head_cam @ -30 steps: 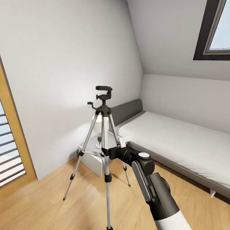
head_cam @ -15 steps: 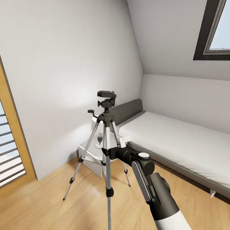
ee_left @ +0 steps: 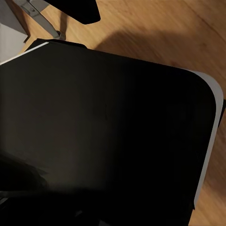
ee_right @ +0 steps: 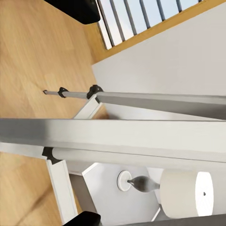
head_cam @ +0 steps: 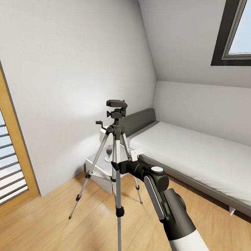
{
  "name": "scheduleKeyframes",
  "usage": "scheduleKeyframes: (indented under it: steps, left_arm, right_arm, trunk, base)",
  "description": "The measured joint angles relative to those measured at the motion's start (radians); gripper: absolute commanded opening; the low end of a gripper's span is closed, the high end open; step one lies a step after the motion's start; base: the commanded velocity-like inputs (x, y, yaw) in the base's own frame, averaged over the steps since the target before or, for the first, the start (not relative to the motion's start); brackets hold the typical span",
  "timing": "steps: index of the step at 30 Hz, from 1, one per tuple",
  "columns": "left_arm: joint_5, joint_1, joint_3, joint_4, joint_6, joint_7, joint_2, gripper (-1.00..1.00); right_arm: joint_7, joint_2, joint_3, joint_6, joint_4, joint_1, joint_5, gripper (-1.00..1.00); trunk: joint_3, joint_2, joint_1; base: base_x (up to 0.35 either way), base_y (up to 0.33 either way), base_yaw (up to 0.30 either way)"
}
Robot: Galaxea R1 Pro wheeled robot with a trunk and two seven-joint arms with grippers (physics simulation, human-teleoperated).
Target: Attach the digital camera to the camera tripod in the bedroom.
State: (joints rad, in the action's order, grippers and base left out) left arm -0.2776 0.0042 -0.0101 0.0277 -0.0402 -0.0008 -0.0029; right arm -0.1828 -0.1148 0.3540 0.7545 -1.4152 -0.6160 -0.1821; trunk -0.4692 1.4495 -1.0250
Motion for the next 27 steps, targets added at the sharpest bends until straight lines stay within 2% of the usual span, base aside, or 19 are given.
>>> scheduleKeyframes:
  steps: [5, 15, 20, 23, 27]
  left_arm:
    - [0.0, 0.0, 0.0, 0.0, 0.0, 0.0, 0.0, 1.0]
    - [0.0, 0.0, 0.0, 0.0, 0.0, 0.001, 0.0, 1.0]
    - [0.0, 0.0, 0.0, 0.0, 0.0, 0.001, 0.0, 1.0]
    - [0.001, 0.0, 0.0, 0.001, -0.001, 0.001, 0.0, 1.0]
    - [0.001, 0.0, 0.0, 0.001, -0.001, 0.001, 0.0, 1.0]
  right_arm:
    - [-0.001, 0.005, -0.001, 0.001, 0.0, 0.0, 0.0, 1.0]
    - [-0.001, 0.043, 0.0, 0.002, -0.005, 0.0, 0.0, 1.0]
    - [-0.003, 0.062, 0.0, 0.009, -0.005, 0.0, 0.0, 1.0]
    - [-0.004, 0.088, 0.0, 0.013, -0.004, 0.0, -0.001, 1.0]
    - [-0.009, 0.143, 0.0, 0.018, -0.001, 0.0, -0.005, 1.0]
  trunk:
    - [0.0, 0.0, 0.0]
    - [0.0, 0.0, 0.0]
    - [0.0, 0.0, 0.0]
    - [0.0, 0.0, 0.0]
    - [0.0, 0.0, -0.001]
  base:
    - [0.0, 0.0, 0.0]
    - [-0.003, 0.0, 0.0]
    - [-0.132, 0.0, 0.0]
    - [-0.245, 0.0, 0.0]
    - [-0.288, 0.0, 0.0]
